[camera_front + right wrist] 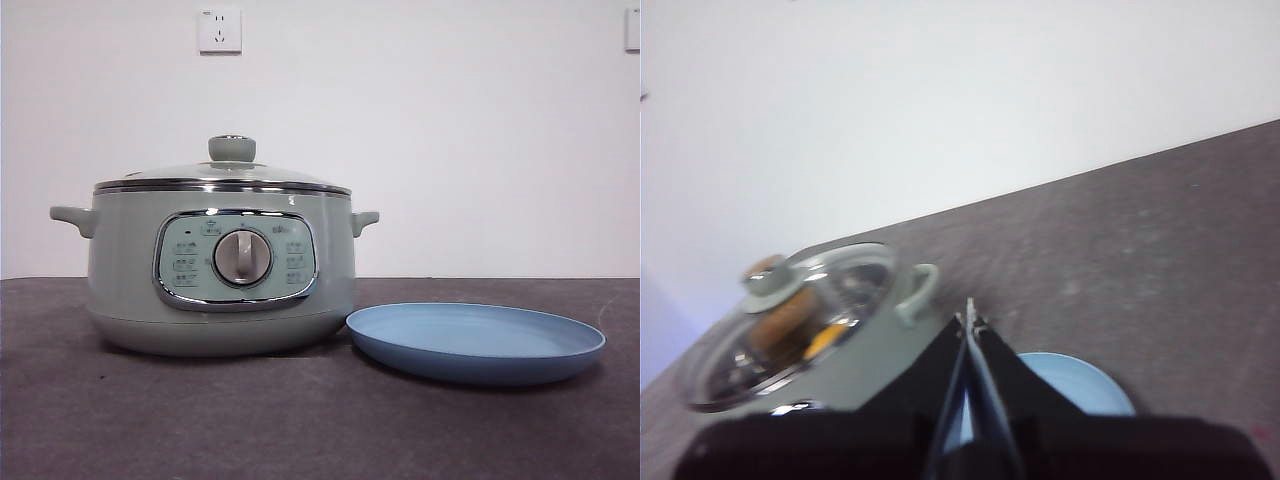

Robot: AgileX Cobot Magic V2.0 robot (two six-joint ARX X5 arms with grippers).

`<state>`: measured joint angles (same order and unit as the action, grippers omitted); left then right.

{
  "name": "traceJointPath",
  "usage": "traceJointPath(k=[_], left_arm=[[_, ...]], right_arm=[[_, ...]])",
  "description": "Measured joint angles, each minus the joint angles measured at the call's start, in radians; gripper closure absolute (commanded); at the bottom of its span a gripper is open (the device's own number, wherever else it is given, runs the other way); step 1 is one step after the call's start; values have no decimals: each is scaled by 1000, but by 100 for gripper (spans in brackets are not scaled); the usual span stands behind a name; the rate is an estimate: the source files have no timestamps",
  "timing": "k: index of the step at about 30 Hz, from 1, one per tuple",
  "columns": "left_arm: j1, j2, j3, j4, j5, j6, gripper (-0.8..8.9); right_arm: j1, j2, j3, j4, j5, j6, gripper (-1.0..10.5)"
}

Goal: Take the corn out from the steamer,put the corn on the plate,close the lid

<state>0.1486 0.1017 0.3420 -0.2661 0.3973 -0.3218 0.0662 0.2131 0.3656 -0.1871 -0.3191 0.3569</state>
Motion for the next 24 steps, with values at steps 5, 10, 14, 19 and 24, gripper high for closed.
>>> traceJointPath(k=[5, 10, 14, 19, 24], left_arm=[[0, 92, 145, -81, 103, 6, 821], [0, 201, 282, -159, 200, 34, 821], [0, 292, 393, -242, 266, 64, 821], [0, 393, 523, -377, 287, 140, 821], [-25, 467, 621, -504, 288, 216, 821]], right_arm=[[0, 176, 192, -105, -128, -64, 956], [0, 351, 378, -246, -246, -172, 956], [3, 475, 517, -335, -332, -257, 956], [32, 597, 661, -461, -388, -359, 956], [76, 690, 755, -614, -404, -455, 956]])
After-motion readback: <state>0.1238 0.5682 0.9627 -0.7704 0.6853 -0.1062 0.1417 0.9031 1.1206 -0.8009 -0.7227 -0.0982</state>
